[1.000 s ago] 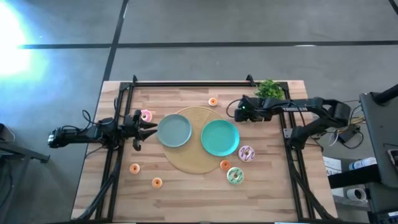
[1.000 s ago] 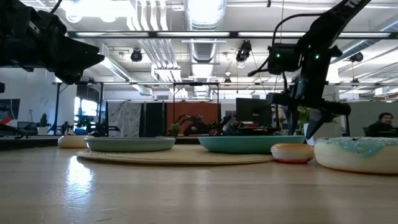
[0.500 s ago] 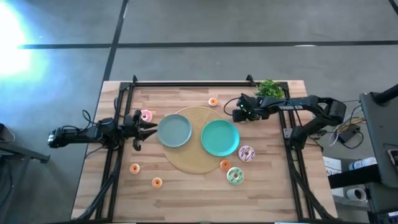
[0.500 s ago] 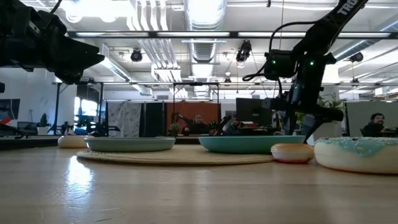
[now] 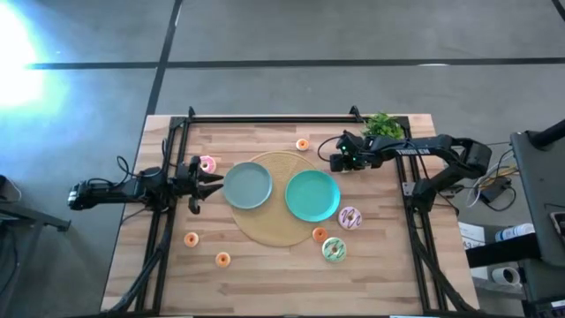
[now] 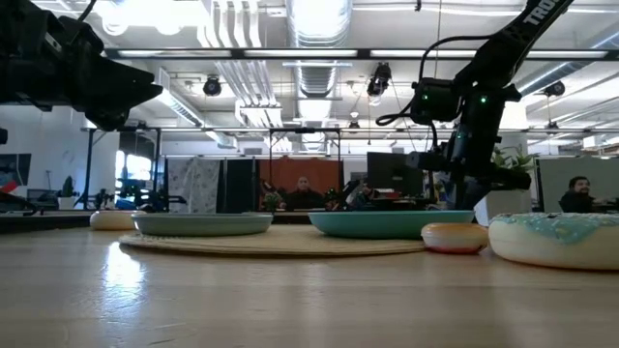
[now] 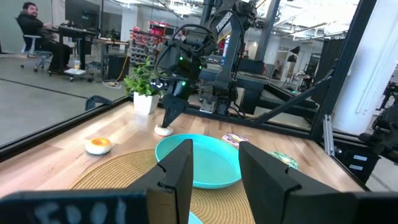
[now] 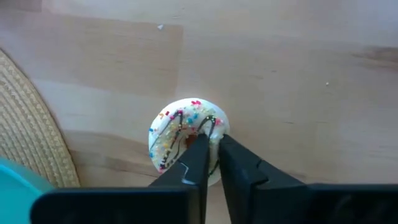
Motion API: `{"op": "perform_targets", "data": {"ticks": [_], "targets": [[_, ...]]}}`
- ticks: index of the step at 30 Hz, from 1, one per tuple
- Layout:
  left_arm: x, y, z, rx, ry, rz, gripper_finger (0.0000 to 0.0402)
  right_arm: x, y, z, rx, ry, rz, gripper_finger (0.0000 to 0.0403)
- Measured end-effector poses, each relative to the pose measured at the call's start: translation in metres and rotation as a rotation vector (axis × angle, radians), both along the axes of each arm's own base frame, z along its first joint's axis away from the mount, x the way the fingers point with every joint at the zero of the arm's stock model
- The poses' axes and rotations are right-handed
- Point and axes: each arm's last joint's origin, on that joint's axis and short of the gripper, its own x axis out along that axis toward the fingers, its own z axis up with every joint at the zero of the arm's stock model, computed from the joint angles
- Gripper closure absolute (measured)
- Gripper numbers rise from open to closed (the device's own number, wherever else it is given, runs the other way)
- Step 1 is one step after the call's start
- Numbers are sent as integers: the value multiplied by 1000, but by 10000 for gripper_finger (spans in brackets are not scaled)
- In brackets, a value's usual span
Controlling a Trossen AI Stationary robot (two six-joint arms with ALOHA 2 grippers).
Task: Pick & Place donuts
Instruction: Put the small white donut on the light blue plate
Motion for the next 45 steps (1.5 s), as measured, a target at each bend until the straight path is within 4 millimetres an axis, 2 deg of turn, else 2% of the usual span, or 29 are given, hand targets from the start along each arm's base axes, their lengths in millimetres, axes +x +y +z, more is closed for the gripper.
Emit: {"op": "perform_targets", "data": {"ticks": [8, 22, 28, 35, 40, 45], "targets": [[0, 0, 0, 0, 0, 0, 298, 6, -3, 9, -28, -40, 33, 393], [0, 0, 0, 0, 0, -1, 298, 57, -13, 70, -163, -194, 210, 394], [0, 0, 0, 0, 0, 0, 298, 92, -5, 84, -116, -271, 375, 394], [0, 0, 0, 0, 0, 0, 298, 141, 11, 90, -78, -266, 511, 394], [-1, 4, 5, -15, -57, 125, 298, 177, 10, 87, -50, -302, 552, 394], [-2, 4, 13, -281, -189, 117, 298, 212, 9, 71, -5, -318, 597, 394]]}}
